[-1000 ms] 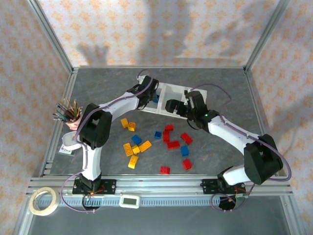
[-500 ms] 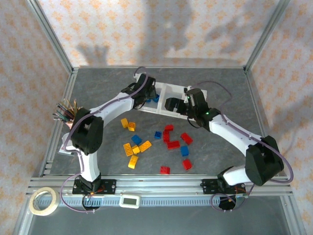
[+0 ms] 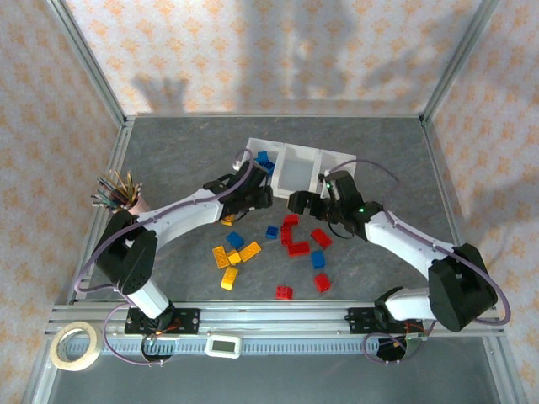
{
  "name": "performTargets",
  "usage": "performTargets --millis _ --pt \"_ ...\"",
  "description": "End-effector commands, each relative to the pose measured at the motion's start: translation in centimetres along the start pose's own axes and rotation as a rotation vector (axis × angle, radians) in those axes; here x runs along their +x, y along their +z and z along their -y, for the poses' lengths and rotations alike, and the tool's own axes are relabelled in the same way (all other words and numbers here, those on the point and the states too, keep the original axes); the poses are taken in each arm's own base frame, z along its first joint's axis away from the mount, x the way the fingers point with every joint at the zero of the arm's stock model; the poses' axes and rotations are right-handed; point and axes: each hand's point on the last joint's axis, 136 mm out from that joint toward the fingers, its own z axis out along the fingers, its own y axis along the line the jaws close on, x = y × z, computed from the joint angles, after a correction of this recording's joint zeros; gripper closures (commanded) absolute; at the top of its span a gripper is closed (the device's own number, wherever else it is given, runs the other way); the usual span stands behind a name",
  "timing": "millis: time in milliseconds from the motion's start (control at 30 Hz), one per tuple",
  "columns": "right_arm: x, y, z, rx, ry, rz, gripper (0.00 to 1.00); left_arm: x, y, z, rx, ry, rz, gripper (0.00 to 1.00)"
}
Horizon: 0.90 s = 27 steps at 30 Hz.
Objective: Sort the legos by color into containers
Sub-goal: Pick up the lego from the center of the table.
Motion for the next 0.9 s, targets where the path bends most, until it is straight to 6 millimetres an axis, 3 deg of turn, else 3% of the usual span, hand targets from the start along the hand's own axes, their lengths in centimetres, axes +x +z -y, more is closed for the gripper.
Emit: performTargets --millis 0,200,600,867 --pt "0.9 -0.6 0.7 0.005 0.016 -0.005 0.00 2.6 -0.2 -0.1 -0.002 -0.021 -0.063 0.36" --pt "2.2 -0.6 2.6 0.065 0.016 -0.003 0.00 6.2 1.1 0.7 -0.008 0.044 -0.170 0.32" --pt "1.9 -0.6 2.7 0.073 0.004 0.009 0.00 8.2 2.8 2.4 0.015 0.134 -0.234 0.32" --pt "1.6 -0.7 2.6 0.071 0.003 0.017 0.00 8.7 4.0 1.1 -0.058 0.145 -0.237 0.37"
